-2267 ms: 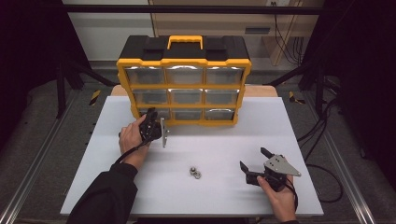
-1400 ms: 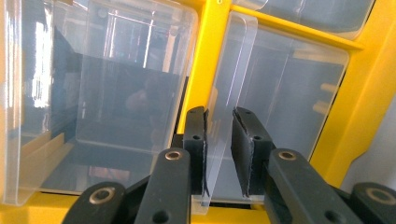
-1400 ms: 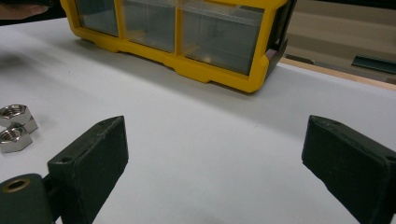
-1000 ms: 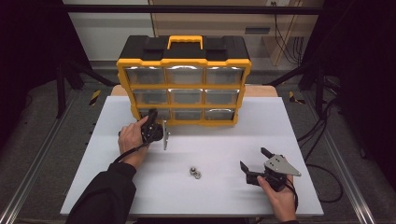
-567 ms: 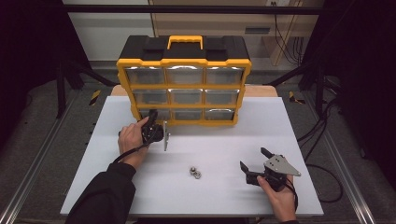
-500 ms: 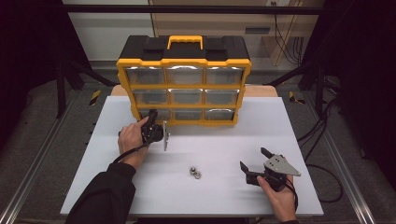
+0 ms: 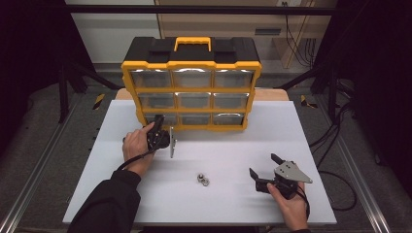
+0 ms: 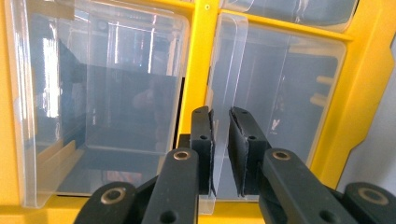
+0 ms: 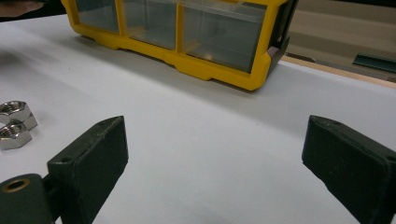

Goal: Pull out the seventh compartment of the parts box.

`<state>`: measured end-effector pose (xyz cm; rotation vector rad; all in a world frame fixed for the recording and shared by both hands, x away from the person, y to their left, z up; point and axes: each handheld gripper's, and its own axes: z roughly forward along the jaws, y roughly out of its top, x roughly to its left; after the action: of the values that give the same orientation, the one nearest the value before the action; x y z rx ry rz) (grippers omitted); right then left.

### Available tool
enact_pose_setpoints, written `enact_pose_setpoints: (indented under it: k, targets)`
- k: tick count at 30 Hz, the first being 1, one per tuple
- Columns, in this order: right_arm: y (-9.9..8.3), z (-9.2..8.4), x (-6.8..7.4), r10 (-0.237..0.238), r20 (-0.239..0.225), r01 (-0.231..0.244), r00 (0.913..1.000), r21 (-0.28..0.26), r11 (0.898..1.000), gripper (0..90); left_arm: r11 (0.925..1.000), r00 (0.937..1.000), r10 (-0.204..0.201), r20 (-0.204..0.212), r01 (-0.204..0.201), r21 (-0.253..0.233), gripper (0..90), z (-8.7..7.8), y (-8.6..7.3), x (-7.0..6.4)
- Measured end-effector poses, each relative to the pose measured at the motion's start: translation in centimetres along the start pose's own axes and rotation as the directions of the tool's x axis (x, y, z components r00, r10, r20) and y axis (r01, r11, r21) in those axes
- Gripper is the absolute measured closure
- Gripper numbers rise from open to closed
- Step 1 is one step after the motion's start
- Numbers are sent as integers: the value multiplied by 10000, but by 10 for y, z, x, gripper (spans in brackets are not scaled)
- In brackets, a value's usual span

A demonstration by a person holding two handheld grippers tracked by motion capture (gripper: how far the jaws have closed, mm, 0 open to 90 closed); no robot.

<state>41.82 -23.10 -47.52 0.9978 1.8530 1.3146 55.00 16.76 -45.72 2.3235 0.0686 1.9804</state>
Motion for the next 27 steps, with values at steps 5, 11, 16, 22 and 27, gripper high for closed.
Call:
enact_pose_setpoints:
  k: [5, 11, 16, 22, 27]
  targets:
    - [0, 0, 0, 5, 19, -5, 10000, -20, 10000, 69, 10000, 10000, -67, -45, 67, -59, 796, -2, 0, -1]
    - [0, 0, 0, -11, 15, 11, 10000, -21, 10000, 69, 9999, 9999, -120, -65, 119, -67, 795, -5, 0, -2]
    - [0, 0, 0, 28, 1, -28, 10000, -50, 10000, 69, 9999, 9999, -118, -58, 118, -15, 795, -9, 0, -2]
    - [1, 0, 0, -8, -3, 8, 10000, -72, 10000, 69, 9999, 9999, -131, -82, 130, -27, 794, -14, 1, -3]
    - [1, -1, 1, 0, -9, 0, 10000, -64, 10000, 69, 9999, 9999, -115, -102, 115, -12, 794, -19, 1, -4]
